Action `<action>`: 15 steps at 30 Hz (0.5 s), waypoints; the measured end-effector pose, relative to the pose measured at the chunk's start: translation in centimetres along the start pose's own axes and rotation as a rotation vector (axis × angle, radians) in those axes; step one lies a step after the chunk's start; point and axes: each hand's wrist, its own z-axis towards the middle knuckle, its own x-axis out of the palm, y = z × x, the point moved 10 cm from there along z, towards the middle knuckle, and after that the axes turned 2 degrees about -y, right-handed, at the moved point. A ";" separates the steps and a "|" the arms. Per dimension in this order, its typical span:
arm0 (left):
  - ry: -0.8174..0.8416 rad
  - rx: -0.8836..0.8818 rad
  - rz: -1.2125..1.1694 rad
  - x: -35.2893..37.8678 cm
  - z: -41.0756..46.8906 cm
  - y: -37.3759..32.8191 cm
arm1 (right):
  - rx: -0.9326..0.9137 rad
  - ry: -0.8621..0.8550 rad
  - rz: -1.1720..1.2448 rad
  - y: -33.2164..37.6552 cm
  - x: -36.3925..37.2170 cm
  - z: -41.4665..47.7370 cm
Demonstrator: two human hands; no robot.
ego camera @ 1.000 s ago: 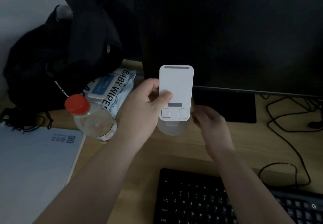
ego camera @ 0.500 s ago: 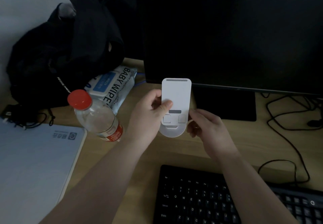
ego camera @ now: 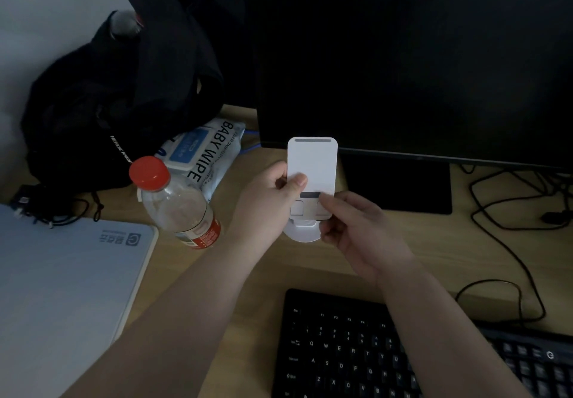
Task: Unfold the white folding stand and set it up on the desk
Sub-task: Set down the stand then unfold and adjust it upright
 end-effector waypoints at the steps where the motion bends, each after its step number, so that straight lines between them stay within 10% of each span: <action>1: -0.005 0.005 0.011 0.0 0.0 -0.1 | 0.007 -0.002 0.018 0.0 0.1 0.0; 15: -0.021 0.031 0.118 -0.1 0.5 -0.2 | 0.086 -0.026 0.112 -0.4 1.2 0.6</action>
